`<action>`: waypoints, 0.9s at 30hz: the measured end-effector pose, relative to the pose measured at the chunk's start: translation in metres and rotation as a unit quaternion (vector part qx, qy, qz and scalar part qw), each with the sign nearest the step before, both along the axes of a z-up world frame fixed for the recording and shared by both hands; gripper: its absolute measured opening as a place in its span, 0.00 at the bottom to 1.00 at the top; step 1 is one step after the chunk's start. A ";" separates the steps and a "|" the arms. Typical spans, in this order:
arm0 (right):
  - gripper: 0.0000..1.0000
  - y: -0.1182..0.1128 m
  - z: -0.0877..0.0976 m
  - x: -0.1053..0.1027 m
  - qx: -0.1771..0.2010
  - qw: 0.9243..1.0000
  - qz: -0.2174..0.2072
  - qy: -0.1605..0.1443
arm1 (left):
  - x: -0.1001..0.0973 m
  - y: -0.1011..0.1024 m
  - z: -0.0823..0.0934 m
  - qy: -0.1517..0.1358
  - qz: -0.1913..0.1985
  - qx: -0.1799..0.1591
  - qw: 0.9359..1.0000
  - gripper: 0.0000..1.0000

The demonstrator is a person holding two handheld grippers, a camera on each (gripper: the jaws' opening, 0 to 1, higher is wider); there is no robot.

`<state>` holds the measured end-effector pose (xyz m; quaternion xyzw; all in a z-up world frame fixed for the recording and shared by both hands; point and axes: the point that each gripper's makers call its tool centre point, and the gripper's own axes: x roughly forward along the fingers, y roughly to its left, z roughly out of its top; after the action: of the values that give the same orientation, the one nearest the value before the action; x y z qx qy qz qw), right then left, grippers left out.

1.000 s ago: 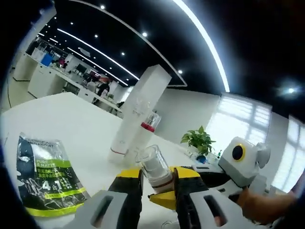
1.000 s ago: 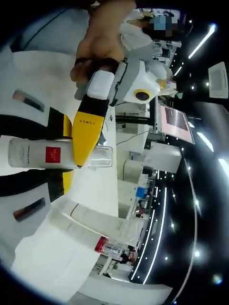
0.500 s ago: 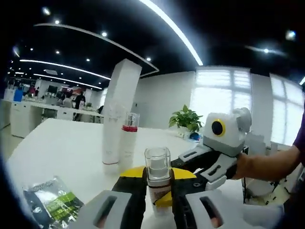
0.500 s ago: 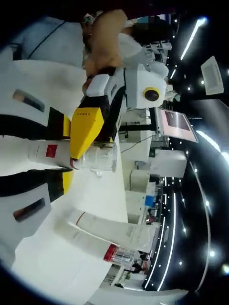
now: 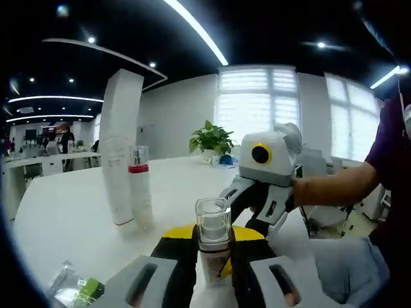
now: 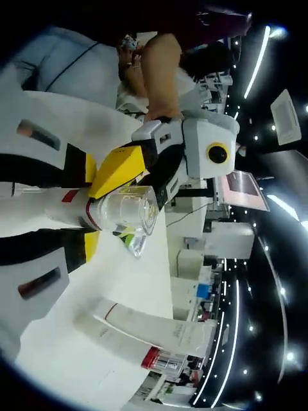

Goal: Arrange the skincare products in the storage area until every visible bottle or jar stands upright without overlapping.

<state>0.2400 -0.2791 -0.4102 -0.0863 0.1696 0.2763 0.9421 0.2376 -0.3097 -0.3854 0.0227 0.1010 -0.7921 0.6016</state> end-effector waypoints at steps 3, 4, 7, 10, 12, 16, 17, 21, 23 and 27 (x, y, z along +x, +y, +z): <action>0.21 -0.007 -0.001 0.008 -0.022 0.999 -0.035 -0.006 | 0.010 -0.004 -0.004 0.000 0.045 0.012 0.999 0.19; 0.21 -0.011 0.001 0.012 -0.012 0.999 -0.043 -0.009 | 0.012 -0.005 -0.003 0.006 0.056 0.011 0.998 0.20; 0.21 -0.021 0.005 0.021 0.001 0.997 -0.071 -0.016 | 0.023 -0.004 0.004 0.034 0.108 -0.014 0.994 0.27; 0.21 -0.034 0.005 0.031 0.005 0.996 -0.093 -0.015 | 0.032 0.007 0.007 0.077 0.168 -0.031 0.982 0.28; 0.21 -0.041 0.003 0.038 0.000 0.994 -0.108 -0.014 | 0.039 0.015 0.008 0.078 0.196 -0.044 0.977 0.28; 0.21 -0.055 0.000 0.053 0.016 0.990 -0.140 -0.010 | 0.043 0.030 0.003 0.090 0.250 -0.058 0.962 0.33; 0.21 -0.056 0.000 0.054 0.016 0.990 -0.142 -0.009 | 0.032 0.033 0.004 0.087 0.249 -0.059 0.963 0.35; 0.21 -0.070 -0.002 0.069 0.024 0.984 -0.174 -0.022 | 0.021 0.040 -0.001 0.071 0.258 -0.060 0.962 0.36; 0.21 -0.073 -0.003 0.071 0.023 0.983 -0.180 -0.024 | 0.019 0.041 -0.003 0.072 0.262 -0.058 0.961 0.36; 0.21 -0.084 -0.003 0.079 0.015 0.978 -0.208 -0.032 | 0.008 0.044 -0.001 0.075 0.267 -0.062 0.959 0.36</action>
<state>0.3195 -0.3629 -0.4136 -0.0440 0.1496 0.0741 0.9850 0.2456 -0.2660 -0.3868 -0.1019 0.0993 -0.6063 0.7824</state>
